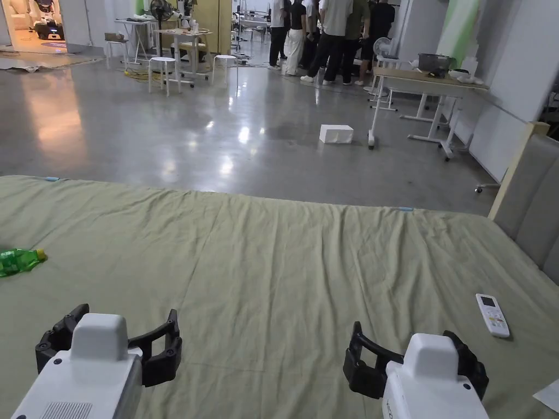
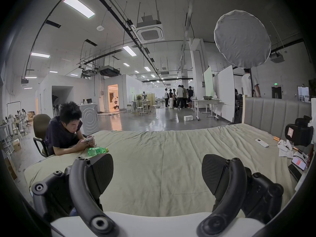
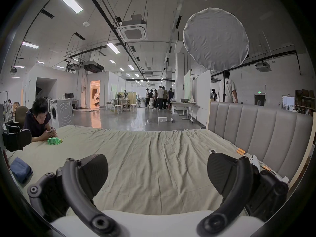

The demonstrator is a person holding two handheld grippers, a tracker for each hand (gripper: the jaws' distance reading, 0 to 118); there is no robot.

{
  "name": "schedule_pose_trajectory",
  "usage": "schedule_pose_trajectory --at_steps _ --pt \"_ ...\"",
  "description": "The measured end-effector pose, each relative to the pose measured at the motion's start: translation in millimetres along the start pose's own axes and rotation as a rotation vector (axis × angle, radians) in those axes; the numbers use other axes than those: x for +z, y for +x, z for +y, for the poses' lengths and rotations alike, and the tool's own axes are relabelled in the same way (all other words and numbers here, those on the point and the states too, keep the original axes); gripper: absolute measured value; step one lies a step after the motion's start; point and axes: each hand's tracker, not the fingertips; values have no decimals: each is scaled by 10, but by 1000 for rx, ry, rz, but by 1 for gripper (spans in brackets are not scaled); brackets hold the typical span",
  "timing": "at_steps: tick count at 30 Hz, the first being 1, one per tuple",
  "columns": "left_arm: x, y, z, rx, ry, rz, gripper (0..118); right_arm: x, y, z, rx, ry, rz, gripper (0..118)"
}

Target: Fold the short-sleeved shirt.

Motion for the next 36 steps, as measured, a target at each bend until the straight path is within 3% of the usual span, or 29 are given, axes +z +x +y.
schedule_pose_trajectory --at_steps 4,6,11,19,24,36 --pt "-19 -2 40 13 -3 48 106 1 30 31 -14 11 -11 117" --pt "-22 -22 58 24 -1 47 106 -25 79 35 -60 -5 3 118" --pt "-35 -29 87 20 4 44 106 -61 117 36 -53 27 10 118" --pt "-9 -7 108 16 5 -9 106 -130 126 127 -146 -74 -27 118" --pt "19 26 130 21 -7 -32 106 -118 79 189 -152 -112 -50 118" --pt "54 76 84 -16 -17 -41 106 -120 31 340 -314 -182 -22 118"
